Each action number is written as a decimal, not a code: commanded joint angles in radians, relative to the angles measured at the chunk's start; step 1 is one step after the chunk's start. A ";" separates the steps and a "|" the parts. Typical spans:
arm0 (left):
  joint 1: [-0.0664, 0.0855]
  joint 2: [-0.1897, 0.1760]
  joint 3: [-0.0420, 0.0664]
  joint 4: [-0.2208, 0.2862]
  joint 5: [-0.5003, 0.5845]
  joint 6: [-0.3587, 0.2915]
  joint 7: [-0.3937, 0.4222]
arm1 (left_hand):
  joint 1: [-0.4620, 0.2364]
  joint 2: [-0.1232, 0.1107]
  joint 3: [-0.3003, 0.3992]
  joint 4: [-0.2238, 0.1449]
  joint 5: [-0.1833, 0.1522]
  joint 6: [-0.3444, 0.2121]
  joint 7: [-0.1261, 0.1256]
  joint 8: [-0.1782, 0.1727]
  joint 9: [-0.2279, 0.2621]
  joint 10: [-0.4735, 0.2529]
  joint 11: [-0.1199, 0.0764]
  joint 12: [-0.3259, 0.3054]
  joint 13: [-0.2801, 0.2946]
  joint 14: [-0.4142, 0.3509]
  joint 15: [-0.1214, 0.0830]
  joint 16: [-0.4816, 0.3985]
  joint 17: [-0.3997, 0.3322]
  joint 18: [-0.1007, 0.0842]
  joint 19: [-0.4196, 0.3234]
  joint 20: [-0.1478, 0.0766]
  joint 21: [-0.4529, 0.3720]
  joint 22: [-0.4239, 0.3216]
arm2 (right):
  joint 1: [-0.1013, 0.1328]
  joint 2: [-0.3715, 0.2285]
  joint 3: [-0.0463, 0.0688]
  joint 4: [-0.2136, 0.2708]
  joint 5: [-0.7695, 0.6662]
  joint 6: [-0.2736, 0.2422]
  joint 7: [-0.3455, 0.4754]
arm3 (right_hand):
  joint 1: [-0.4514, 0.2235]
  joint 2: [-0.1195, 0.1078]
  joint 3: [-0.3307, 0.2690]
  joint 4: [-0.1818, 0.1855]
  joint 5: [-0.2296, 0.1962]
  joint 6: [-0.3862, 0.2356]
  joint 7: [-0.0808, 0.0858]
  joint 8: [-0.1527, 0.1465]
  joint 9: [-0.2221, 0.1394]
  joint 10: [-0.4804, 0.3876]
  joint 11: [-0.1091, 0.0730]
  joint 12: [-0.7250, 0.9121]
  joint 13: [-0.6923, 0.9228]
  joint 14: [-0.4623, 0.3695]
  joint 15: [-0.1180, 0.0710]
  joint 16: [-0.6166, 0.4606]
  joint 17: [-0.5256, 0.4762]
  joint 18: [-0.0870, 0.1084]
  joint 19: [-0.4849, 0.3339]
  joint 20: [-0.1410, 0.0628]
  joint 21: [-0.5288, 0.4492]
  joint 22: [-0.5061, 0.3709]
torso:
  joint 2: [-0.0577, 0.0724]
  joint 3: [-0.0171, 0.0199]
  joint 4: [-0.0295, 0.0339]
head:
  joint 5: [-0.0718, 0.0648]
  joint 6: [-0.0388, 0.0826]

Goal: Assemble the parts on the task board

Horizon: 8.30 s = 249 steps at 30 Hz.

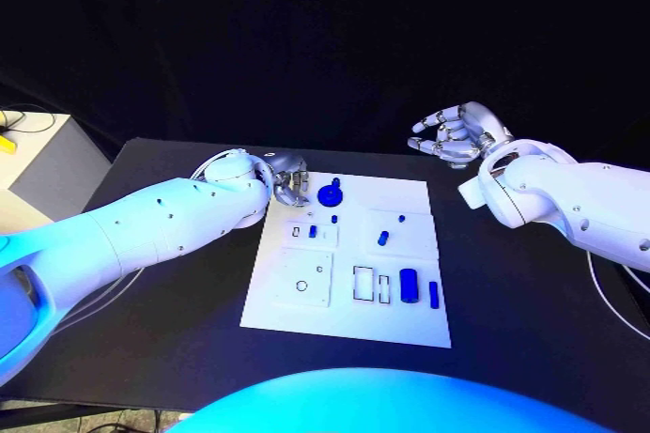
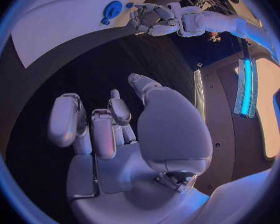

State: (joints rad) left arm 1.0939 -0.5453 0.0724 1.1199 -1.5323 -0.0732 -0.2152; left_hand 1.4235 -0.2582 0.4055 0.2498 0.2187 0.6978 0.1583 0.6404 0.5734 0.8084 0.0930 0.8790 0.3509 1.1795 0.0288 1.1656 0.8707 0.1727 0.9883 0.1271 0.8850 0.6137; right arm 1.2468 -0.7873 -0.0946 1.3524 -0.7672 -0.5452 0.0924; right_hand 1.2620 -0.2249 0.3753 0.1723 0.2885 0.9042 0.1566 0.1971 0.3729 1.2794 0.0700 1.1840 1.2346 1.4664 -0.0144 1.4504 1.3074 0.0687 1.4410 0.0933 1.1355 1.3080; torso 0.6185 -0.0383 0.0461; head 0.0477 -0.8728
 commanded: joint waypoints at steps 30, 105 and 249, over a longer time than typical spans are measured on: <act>-0.019 0.038 -0.001 -0.059 -0.013 0.064 -0.041 | 0.085 0.057 0.017 -0.021 -0.030 0.035 -0.002 -0.009 -0.051 0.007 -0.005 0.010 -0.020 0.003 -0.007 0.018 -0.014 0.011 0.013 -0.007 0.001 0.002 | 0.000 0.001 0.001 0.004 -0.005 0.004 0.009 | 0.004 0.010 -0.003 0.004 0.008 -0.006 -0.001 0.005 0.002 0.002 0.000 0.006 0.002 0.044 0.009 0.001 0.087 0.012 -0.001 0.002 0.006 0.073 | -0.001 0.0010 0.0004 | -0.007 0.000; -0.027 0.007 0.001 -0.001 0.062 -0.179 0.103 | -0.033 0.018 0.021 -0.086 -0.165 0.042 0.005 -0.028 -0.157 0.030 0.004 0.017 -0.043 0.011 0.003 0.089 -0.018 0.012 -0.003 0.006 0.009 0.005 | 0.000 -0.004 0.000 0.004 -0.005 0.004 0.010 | 0.006 0.012 -0.003 0.006 0.013 -0.005 -0.002 0.011 0.003 0.003 -0.001 0.007 0.003 0.045 0.008 0.002 0.088 0.012 0.001 0.001 0.007 0.074 | 0.000 0.0013 -0.0008 | -0.005 0.000; -0.048 -0.058 0.016 0.058 0.018 -0.161 0.035 | -0.222 0.108 0.561 -0.234 -0.156 0.150 -0.047 0.076 -0.228 0.038 -0.053 0.288 0.093 0.163 -0.047 0.253 0.239 0.005 0.008 -0.036 0.186 0.158 | 0.000 -0.007 0.000 0.001 -0.006 0.010 0.011 | 0.005 0.011 -0.005 0.010 0.014 -0.006 -0.002 0.017 0.005 0.005 -0.001 0.008 0.003 0.046 0.008 0.003 0.090 0.012 0.002 0.001 0.007 0.075 | 0.000 0.0001 0.0004 | -0.006 0.000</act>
State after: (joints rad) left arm 1.0450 -0.5996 0.0860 1.1669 -1.4997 -0.2120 -0.1763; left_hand 1.2124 -0.1501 0.9592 0.0166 0.0570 0.8336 0.1194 0.6664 0.0346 0.8388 0.0411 1.1619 0.4433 1.3347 -0.0196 1.4116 1.1052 0.1700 0.9887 0.0916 1.0667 0.7667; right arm 1.2466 -0.7933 -0.0946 1.3541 -0.7677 -0.5436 0.0941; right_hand 1.2660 -0.2210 0.3697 0.1779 0.2982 0.9043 0.1565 0.2086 0.3764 1.2794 0.0701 1.1877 1.2370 1.4664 -0.0144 1.4504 1.3078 0.0687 1.4410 0.0934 1.1402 1.3076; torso 0.6175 -0.0369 0.0473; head 0.0403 -0.8728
